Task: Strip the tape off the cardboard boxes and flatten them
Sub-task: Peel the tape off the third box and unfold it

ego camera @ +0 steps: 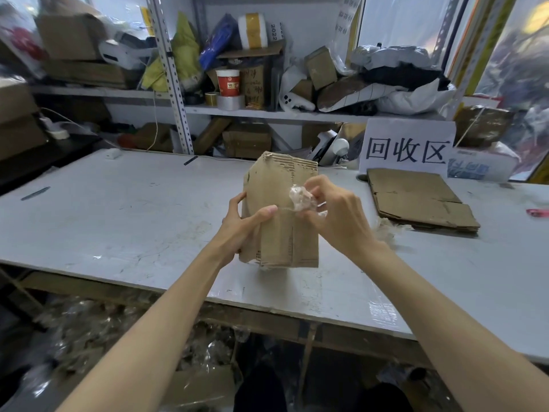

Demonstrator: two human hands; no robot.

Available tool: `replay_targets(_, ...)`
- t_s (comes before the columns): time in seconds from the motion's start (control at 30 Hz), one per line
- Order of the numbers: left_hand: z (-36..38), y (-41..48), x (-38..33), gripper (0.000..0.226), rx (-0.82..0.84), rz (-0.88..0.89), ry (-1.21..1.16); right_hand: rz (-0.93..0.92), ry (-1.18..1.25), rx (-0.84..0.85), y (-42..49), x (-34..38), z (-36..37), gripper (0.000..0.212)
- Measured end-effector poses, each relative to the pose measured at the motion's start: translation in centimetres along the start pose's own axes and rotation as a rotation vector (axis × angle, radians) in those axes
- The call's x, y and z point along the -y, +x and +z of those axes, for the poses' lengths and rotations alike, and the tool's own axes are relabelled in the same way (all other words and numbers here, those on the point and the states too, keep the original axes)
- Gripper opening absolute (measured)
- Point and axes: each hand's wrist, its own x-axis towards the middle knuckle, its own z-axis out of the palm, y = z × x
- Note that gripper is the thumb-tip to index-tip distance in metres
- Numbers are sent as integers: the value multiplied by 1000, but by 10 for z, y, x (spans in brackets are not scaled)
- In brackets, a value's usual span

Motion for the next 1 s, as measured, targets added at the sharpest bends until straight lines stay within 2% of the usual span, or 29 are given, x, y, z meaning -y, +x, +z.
replay_targets(0.03, -1, -1, 0, 113, -21, -7, -22, 3, 30, 35, 0, 0, -1, 24)
replay_targets(0.1, -2, 0, 0, 114, -81, -47, -82, 12, 58, 243, 2, -1, -4, 10)
replay_targets(0.17, -1, 1, -1, 116, -103, -72, -98, 76, 114, 403, 3, 2, -6, 24)
replay_targets(0.23, 1, 2, -1, 118, -86, -62, -64, 176, 165, 431, 7, 0, -11, 18)
replay_targets(0.3, 2, 1, -2, 120, -66, -68, -53, 202, 32, 418, 12, -5, -13, 16)
replay_targets(0.37, 2, 0, -2, 125, -59, -66, -49, 196, -45, 309, 15, -4, -10, 21)
replay_targets(0.47, 5, -1, 3, 133, -41, -45, -2, 212, -50, 90, 8, 0, 0, 51)
replay_targets(0.5, 6, -2, 5, 134, -40, -42, 3, 230, -19, 48, 5, 0, 2, 52)
replay_targets(0.57, 8, -1, 3, 134, -41, -68, 16, 270, 95, 28, 1, -3, 4, 32)
replay_targets(0.67, 9, 1, -2, 128, -66, -109, 6, 298, 264, 193, 10, -5, -2, 12)
replay_targets(0.8, 14, 0, -3, 124, -87, -79, -5, 398, 499, 563, 26, -8, -22, 16)
replay_targets(0.87, 13, 0, -2, 126, -120, -98, -37, 417, 450, 684, 28, -6, -23, 16)
replay_targets(0.93, 10, -1, -1, 126, -110, -105, -39, 412, 326, 581, 24, -5, -17, 11)
replay_targets(0.97, 9, -1, -1, 126, -95, -105, -30, 407, 271, 470, 22, -5, -13, 14)
replay_targets(1.0, 8, -2, -1, 126, -79, -105, -20, 390, 221, 342, 19, -5, -9, 27)
